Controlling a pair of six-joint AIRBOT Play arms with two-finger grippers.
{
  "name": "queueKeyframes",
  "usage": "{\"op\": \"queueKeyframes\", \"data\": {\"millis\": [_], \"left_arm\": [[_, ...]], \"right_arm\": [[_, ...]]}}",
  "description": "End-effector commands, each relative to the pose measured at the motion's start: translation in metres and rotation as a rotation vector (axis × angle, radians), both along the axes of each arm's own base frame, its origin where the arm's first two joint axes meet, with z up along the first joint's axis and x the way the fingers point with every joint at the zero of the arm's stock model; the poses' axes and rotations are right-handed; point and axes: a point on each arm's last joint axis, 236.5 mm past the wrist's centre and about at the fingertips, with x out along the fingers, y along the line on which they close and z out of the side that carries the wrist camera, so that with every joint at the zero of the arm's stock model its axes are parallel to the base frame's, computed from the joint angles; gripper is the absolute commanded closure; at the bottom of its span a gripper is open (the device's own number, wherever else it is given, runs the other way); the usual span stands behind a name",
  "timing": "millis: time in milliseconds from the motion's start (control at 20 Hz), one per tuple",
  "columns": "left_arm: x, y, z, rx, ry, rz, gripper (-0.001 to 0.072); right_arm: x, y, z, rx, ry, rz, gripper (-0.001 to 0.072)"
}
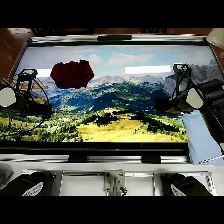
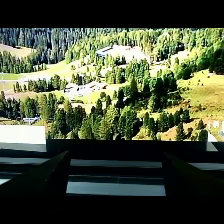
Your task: Fold the shirts.
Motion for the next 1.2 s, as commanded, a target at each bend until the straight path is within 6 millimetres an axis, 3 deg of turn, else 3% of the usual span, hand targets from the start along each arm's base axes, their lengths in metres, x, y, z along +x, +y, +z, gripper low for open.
{"op": "queueKeyframes", "data": {"millis": [0, 650, 850, 1050, 1150], "left_arm": [[0.0, 0.0, 0.0, 0.0, 0.001, -0.001, 0.0041], [0.0, 0.0, 0.0, 0.001, 0.0, -0.002, 0.0041], [0.057, -0.019, 0.022, -0.063, -0.256, -0.057, 0.004], [0.1, -0.062, 0.059, -0.278, -0.496, -0.049, 0.004], [0.125, -0.06, 0.069, -0.307, -0.578, -0.011, 0.0041]], "right_arm": [[0.0, 0.0, 0.0, 0.0, 0.0, 0.0, 0.0175], [0.0, 0.0, 0.0, 0.0, 0.0, 0.0, 0.0174], [0.006, 0.003, 0.003, 0.017, -0.029, -0.007, 0.0175], [0.007, 0.003, 0.003, 0.018, -0.03, -0.007, 0.0175], [0.008, 0.004, 0.003, 0.018, -0.034, -0.006, 0.0174]]}}
